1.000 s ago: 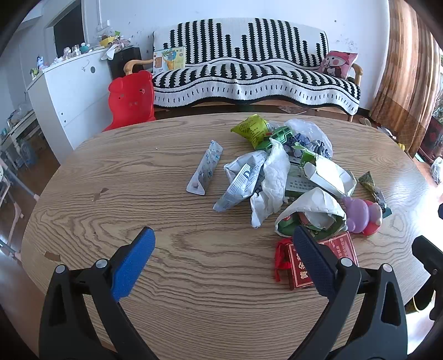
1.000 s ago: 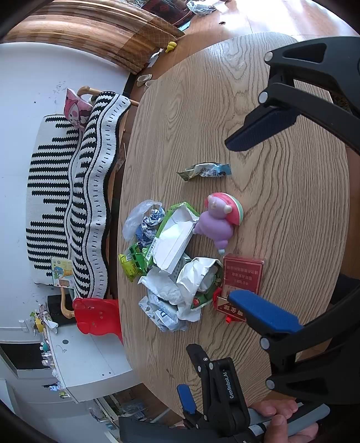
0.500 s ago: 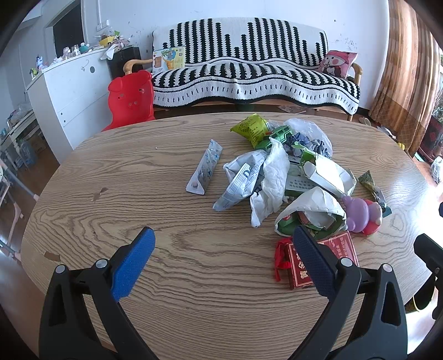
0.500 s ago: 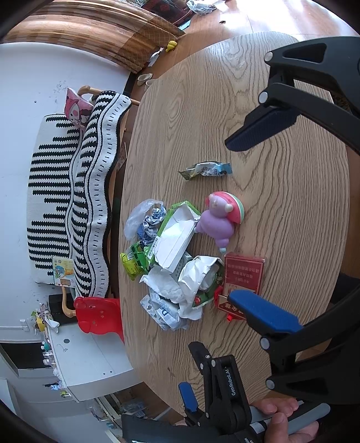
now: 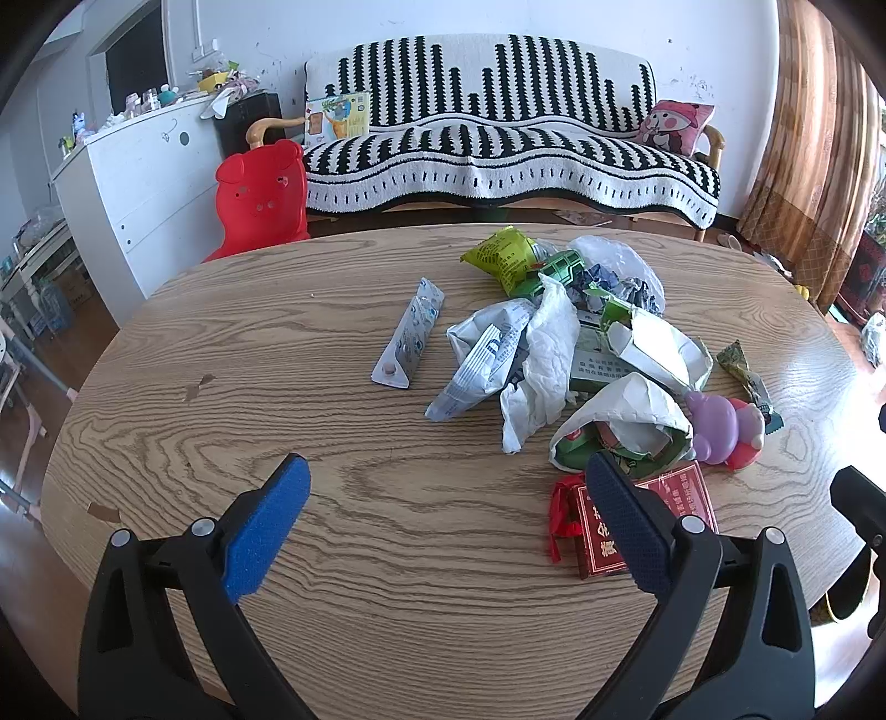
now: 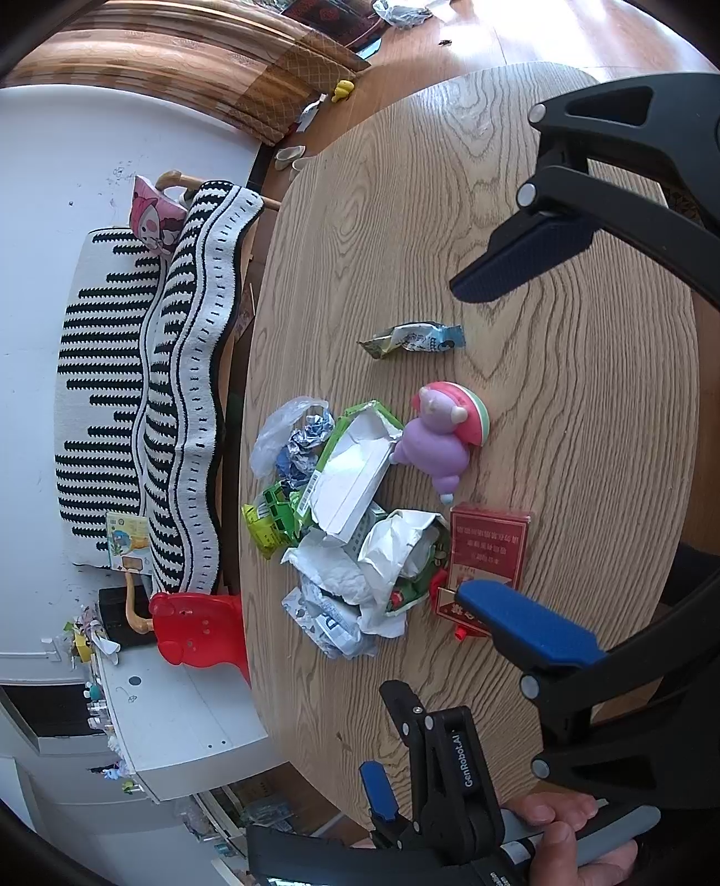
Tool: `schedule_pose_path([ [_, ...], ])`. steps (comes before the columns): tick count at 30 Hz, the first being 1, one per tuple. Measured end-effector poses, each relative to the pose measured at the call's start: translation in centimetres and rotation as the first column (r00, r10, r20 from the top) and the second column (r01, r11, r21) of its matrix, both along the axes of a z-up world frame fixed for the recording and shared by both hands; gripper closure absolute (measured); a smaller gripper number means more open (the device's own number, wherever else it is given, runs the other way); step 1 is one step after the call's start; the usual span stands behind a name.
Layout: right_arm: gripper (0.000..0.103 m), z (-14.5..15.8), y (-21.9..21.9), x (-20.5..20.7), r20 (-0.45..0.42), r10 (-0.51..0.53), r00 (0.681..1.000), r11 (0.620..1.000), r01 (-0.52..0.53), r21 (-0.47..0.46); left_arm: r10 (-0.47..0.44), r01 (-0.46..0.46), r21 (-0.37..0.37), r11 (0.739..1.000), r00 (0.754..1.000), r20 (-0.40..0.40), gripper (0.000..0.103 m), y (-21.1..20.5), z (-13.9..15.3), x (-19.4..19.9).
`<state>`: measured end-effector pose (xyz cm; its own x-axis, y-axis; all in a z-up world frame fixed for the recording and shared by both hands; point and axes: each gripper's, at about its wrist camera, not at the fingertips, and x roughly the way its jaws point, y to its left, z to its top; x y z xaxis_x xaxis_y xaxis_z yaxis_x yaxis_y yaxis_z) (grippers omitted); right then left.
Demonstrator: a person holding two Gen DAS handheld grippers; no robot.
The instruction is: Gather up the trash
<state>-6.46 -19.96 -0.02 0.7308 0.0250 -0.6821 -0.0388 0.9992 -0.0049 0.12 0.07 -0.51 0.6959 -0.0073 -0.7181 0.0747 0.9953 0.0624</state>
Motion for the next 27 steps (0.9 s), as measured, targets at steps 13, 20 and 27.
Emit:
schedule_pose_path([
  [13, 0.006, 0.0, 0.0, 0.0, -0.002, 0.001, 1.000, 1.000, -0.001, -0.002, 0.000, 0.000, -0.026, 1.000, 1.000, 0.001, 0.006, 0.7, 0.1, 0.3],
  [20, 0.006, -0.8, -0.9, 1.1, -0.036, 0.008, 0.999, 1.000, -0.007, 0.017, 0.033, -0.034, -0.034, 0.999, 0.999, -0.042, 0.006, 5.2, -0.1, 4.6],
  [27, 0.006, -2.3, -2.6, 3.2, -0.092, -0.002, 0.996, 0.998, 0.007, 0.056, -0.007, 0.006, -0.005, 1.000, 0.991, -0.134, 0.006, 5.6, -2.9, 12.1],
])
